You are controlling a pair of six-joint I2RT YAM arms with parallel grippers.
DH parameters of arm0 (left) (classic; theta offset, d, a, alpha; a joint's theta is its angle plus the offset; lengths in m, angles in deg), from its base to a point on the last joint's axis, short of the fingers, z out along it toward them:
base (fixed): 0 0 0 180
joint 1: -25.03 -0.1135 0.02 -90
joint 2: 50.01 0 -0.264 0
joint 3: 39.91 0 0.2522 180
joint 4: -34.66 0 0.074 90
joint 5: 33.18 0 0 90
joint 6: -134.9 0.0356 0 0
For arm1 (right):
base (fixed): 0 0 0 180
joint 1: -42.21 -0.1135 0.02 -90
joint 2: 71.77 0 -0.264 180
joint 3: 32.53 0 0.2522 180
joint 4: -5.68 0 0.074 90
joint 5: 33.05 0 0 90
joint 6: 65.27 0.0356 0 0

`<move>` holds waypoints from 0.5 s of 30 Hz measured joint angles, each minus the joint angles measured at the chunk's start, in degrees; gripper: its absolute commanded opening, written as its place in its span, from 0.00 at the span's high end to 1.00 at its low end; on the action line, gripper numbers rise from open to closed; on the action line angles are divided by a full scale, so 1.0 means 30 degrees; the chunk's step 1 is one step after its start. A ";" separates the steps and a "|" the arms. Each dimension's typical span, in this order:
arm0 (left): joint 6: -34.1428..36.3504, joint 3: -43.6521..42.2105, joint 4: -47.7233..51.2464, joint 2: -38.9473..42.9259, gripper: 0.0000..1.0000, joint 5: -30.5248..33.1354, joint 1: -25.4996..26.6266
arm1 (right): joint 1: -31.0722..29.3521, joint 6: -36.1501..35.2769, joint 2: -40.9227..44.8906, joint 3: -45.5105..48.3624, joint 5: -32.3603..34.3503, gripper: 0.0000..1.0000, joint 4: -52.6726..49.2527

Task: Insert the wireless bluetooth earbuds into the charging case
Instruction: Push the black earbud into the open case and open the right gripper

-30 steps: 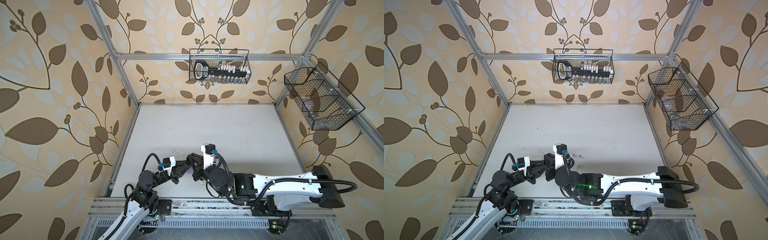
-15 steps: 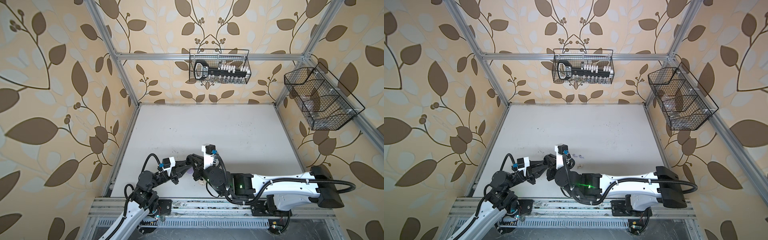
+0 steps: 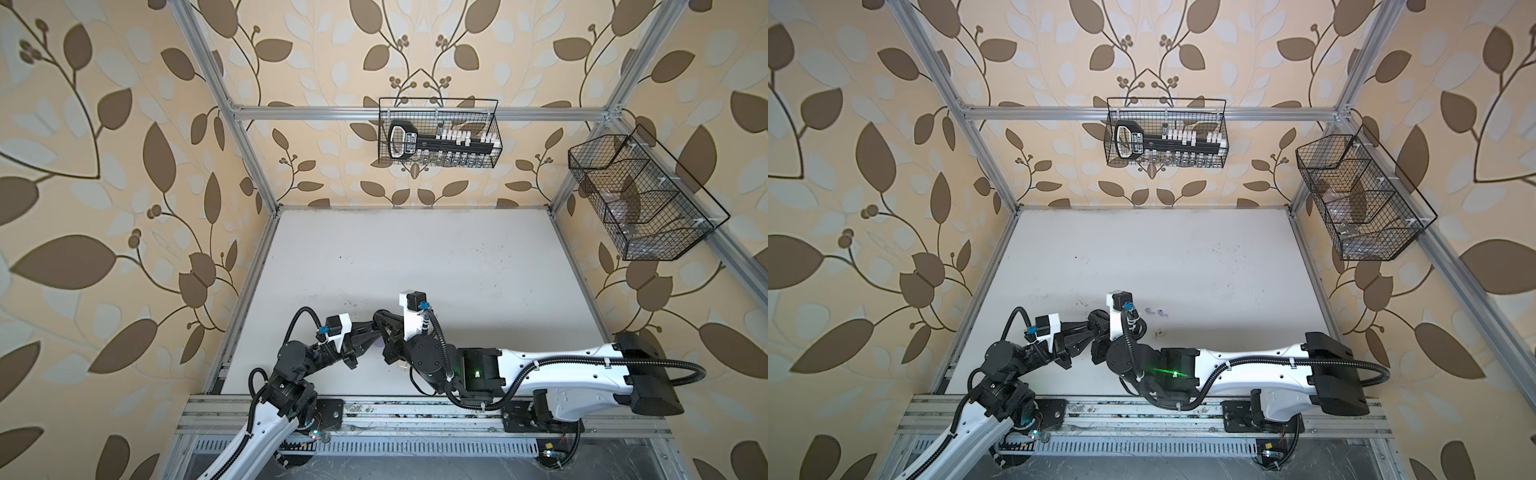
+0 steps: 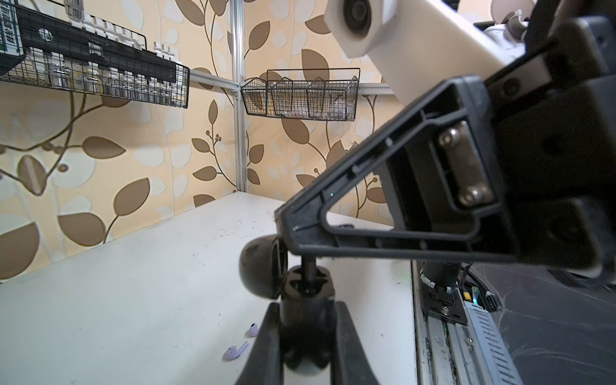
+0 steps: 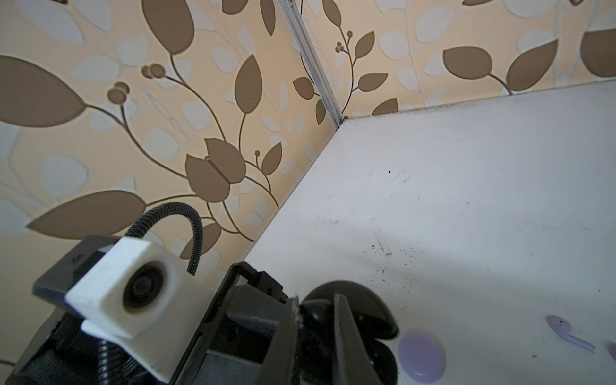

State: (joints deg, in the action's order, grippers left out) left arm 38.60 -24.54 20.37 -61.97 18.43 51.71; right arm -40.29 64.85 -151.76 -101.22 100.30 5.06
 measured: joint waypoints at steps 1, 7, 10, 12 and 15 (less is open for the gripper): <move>0.0007 0.0000 0.0058 0.0000 1.00 0.0000 0.0000 | -0.0015 0.0044 -0.0022 0.0007 -0.0022 0.87 0.0000; 0.0007 -0.0058 0.0350 0.0117 1.00 -0.0022 0.0000 | -0.0036 0.0437 -0.0095 0.0197 0.0029 0.88 0.0109; 0.0007 -0.0168 0.0561 0.0138 1.00 -0.0036 0.0000 | -0.0044 0.0736 -0.0095 0.0466 0.0066 0.88 0.0211; 0.0007 -0.0248 0.0816 0.0211 1.00 -0.0036 0.0000 | -0.0051 0.0867 -0.0095 0.0692 0.0131 0.88 0.0248; 0.0007 -0.0291 0.0998 0.0291 1.00 -0.0022 0.0000 | -0.0117 0.1129 -0.0080 0.0991 0.0117 0.88 0.0036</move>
State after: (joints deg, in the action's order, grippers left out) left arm 38.62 -25.42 23.37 -61.10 18.37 51.71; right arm -40.64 68.24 -152.00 -98.25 100.65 5.17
